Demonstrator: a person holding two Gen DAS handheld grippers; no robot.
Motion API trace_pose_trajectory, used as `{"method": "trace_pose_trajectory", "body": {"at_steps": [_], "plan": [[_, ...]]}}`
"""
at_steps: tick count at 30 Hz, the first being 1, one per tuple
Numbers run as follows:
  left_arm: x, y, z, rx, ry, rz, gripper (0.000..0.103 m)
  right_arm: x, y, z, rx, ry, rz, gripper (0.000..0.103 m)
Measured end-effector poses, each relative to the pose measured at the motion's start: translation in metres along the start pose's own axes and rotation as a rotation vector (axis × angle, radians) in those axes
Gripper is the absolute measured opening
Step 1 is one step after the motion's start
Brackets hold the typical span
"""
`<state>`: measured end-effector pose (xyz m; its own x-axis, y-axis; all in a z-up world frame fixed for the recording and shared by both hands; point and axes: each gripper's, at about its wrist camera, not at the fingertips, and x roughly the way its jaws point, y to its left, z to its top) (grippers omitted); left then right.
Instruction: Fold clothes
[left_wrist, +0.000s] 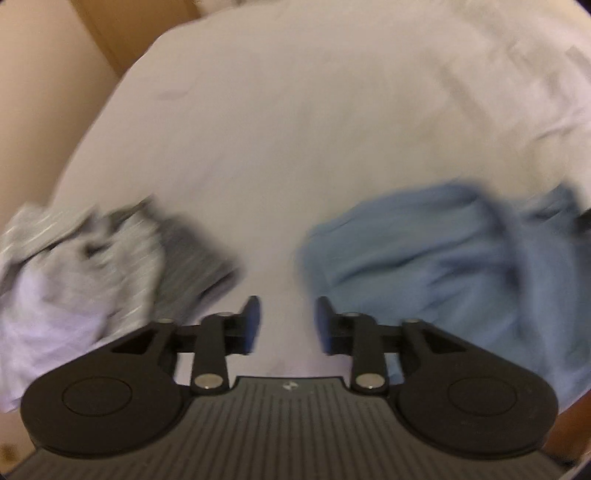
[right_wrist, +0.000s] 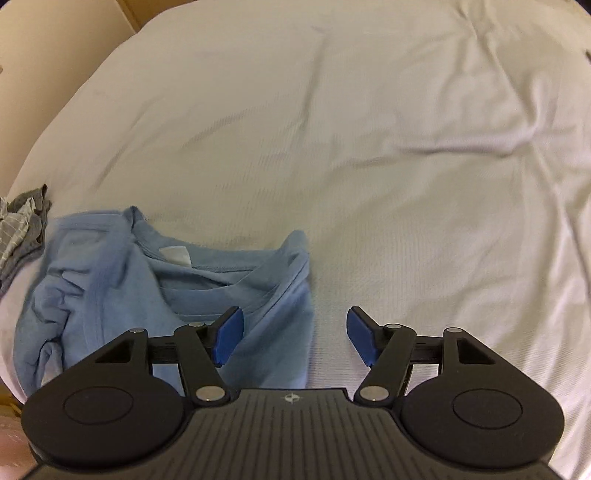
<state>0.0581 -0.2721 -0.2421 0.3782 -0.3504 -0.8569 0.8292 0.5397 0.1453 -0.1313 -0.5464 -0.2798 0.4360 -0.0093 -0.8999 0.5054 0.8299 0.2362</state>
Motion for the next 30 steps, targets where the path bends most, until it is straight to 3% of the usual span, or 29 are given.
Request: {"method": "trace_pose_trajectory", "body": {"at_steps": [4, 5, 6, 8, 9, 11, 12, 16, 18, 21, 25, 27, 30], "plan": [[0.020, -0.052, 0.022, -0.002, -0.030, -0.243, 0.058, 0.012, 0.001, -0.002, -0.001, 0.013, 0.000, 0.062], [0.029, -0.066, 0.027, -0.005, -0.023, -0.296, 0.060, 0.015, 0.002, -0.003, -0.003, 0.013, -0.001, 0.052], [0.039, -0.078, 0.031, -0.009, -0.006, -0.341, 0.060, 0.019, 0.004, -0.004, -0.005, 0.014, -0.002, 0.030], [0.065, -0.097, 0.035, -0.002, 0.066, -0.370, 0.058, 0.019, 0.005, -0.002, -0.020, 0.006, -0.022, 0.004], [0.076, -0.103, 0.035, 0.012, 0.101, -0.355, 0.054, 0.015, 0.005, -0.001, -0.025, -0.006, -0.032, 0.003], [0.085, -0.107, 0.032, 0.032, 0.125, -0.347, 0.004, 0.007, 0.006, 0.002, -0.037, -0.030, -0.054, 0.002], [0.081, -0.105, 0.030, 0.033, 0.118, -0.351, 0.000, 0.004, 0.007, 0.003, -0.043, -0.042, -0.065, 0.002], [0.035, -0.079, 0.013, 0.021, 0.052, -0.345, 0.000, -0.025, 0.000, 0.012, -0.053, -0.121, -0.091, 0.001], [0.007, -0.069, -0.005, 0.002, 0.061, -0.356, 0.000, -0.041, -0.004, 0.018, -0.057, -0.168, -0.105, 0.000], [-0.020, -0.065, -0.035, 0.004, 0.148, -0.379, 0.000, -0.060, -0.012, 0.028, -0.056, -0.234, -0.139, 0.000], [-0.028, -0.067, -0.072, 0.067, 0.303, -0.379, 0.001, -0.077, -0.026, 0.040, -0.042, -0.293, -0.174, 0.000], [-0.030, -0.060, -0.076, 0.076, 0.317, -0.352, 0.007, -0.082, -0.032, 0.043, -0.040, -0.308, -0.188, 0.000], [-0.025, -0.044, -0.045, 0.064, 0.210, -0.276, 0.038, -0.090, -0.039, 0.043, -0.043, -0.309, -0.188, 0.000]]}}
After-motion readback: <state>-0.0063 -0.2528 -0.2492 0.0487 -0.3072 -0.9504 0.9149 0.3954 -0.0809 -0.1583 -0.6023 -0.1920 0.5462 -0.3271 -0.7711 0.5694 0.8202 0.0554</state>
